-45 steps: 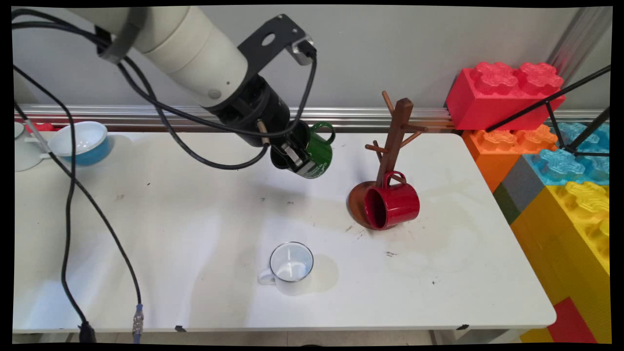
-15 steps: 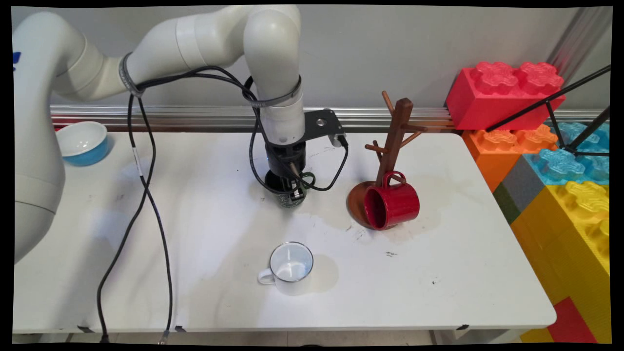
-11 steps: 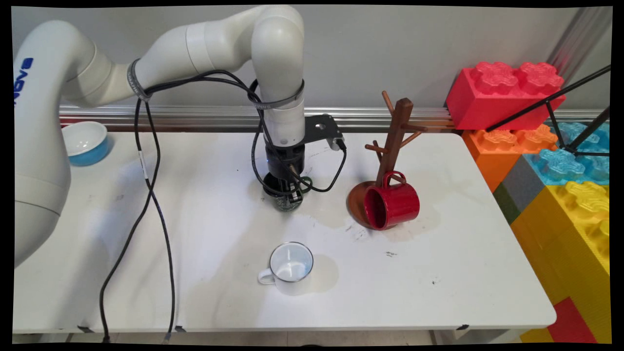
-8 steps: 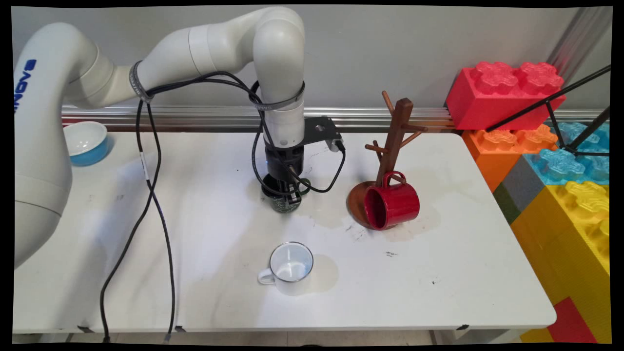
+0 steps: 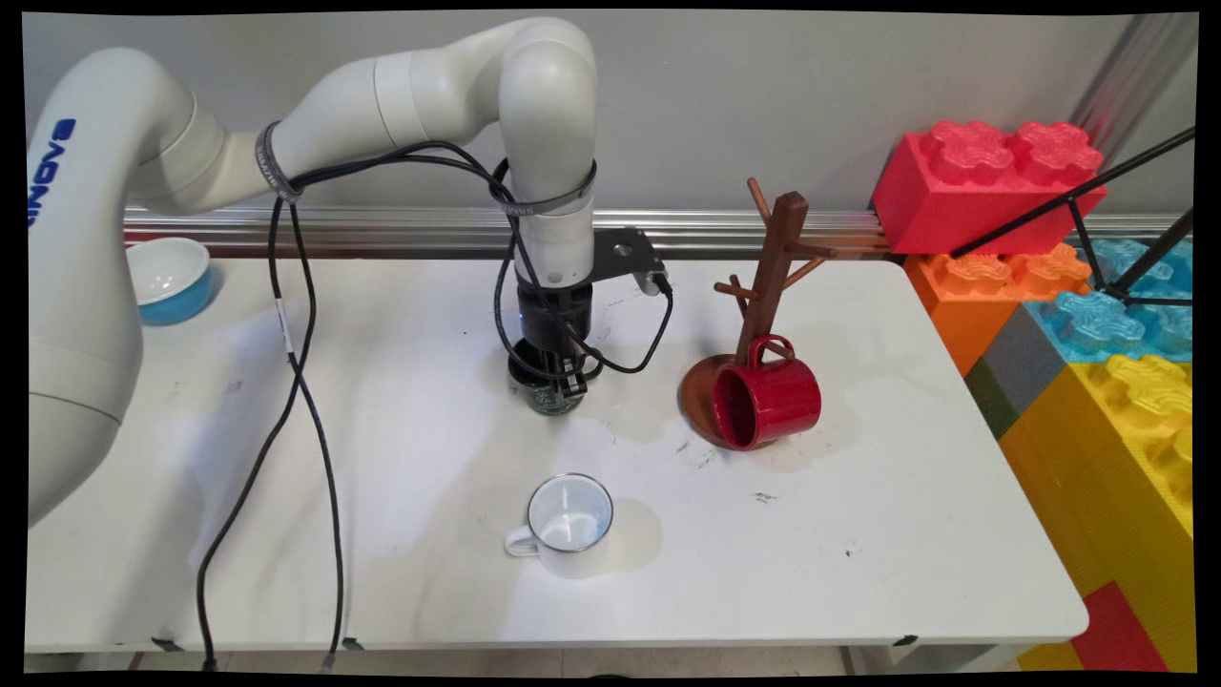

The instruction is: Place the picked object on the table

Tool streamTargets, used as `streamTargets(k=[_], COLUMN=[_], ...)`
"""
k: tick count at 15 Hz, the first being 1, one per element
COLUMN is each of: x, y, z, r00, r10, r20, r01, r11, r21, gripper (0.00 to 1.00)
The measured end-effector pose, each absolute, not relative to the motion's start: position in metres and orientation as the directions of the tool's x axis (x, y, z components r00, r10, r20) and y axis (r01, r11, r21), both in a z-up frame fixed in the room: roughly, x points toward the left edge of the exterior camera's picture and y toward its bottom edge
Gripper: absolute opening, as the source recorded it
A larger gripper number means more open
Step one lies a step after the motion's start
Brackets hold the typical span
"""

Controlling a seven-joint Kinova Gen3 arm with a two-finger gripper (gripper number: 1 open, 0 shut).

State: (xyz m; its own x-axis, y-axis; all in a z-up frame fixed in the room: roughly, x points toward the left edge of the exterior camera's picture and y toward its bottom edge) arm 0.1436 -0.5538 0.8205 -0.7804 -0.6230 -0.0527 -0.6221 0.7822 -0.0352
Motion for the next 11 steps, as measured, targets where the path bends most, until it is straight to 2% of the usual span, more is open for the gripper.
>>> streamTargets(k=[2,3,11], x=[0.145,0.146,0.149], y=[-0.554,-0.555,-0.556], z=[0.819,0.819,0.829], r00=[-0.777,-0.776,-0.787], r10=[-0.627,-0.629,-0.616], r20=[-0.055,-0.056,-0.027], r01=[-0.626,-0.628,-0.615], r11=[0.779,0.778,0.787], r21=[-0.035,-0.035,-0.043], gripper=[0.00,1.00,1.00])
